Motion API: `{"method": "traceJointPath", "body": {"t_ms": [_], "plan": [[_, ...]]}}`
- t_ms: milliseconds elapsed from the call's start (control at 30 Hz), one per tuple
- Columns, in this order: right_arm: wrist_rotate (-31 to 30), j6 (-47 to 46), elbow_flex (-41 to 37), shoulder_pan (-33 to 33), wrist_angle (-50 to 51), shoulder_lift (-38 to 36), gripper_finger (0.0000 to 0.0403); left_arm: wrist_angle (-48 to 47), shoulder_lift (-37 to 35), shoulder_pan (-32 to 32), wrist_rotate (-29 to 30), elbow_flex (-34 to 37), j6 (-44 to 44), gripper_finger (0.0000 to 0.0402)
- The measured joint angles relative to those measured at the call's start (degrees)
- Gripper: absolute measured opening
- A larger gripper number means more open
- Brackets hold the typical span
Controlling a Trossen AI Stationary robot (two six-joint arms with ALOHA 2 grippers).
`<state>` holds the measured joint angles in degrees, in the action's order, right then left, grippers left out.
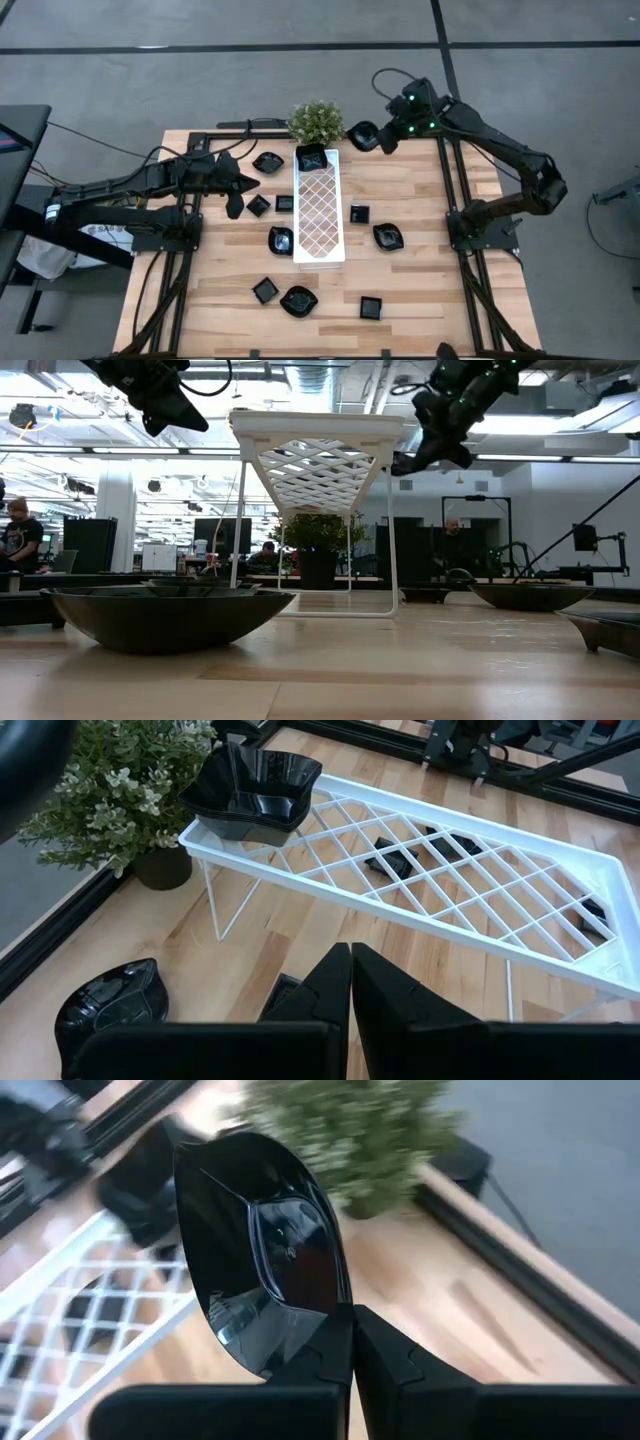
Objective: Pick & Place Mini shaped plates
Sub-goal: Put the leaf-shaped plate on the shelf
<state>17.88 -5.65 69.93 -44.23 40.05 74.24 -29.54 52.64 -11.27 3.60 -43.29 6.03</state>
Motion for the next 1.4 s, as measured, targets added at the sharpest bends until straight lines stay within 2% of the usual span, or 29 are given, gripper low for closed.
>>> {"method": "traceJointPath", "body": {"t_ms": [433, 667, 800, 867, 1200, 1400], "plan": [[0.05, -5.53, 0.0, 17.7, -2.72, 0.0, 0.0001, 0.04, 0.01, 0.0, 0.0, 0.0, 0.22, 0.0014], [-1.39, -10.28, 0.0, 21.5, -3.18, 0.0, 0.0001, 0.44, 0.01, 0.0, 0.0, 0.0, 0.45, 0.0014], [-3.82, -17.12, 0.02, 24.38, -5.78, 1.15, 0.0001, 0.55, 0.02, 0.0, 0.0, 0.0, 0.45, 0.0014], [-3.64, -20.98, -0.02, 25.66, -6.49, 2.35, 0.0001, 0.78, 0.02, 0.0, 0.0, 0.0, 0.45, 0.0014], [-1.43, -26.8, -0.02, 33.1, -7.96, 7.19, 0.0001, 1.19, 0.02, 1.55, -0.01, 0.0, 0.44, 0.0014], [-3.01, -32.23, 0.0, 38.55, -11.37, 7.52, 0.0001, 1.39, 0.02, 3.65, 0.02, 0.0, 0.43, 0.0014]]}}
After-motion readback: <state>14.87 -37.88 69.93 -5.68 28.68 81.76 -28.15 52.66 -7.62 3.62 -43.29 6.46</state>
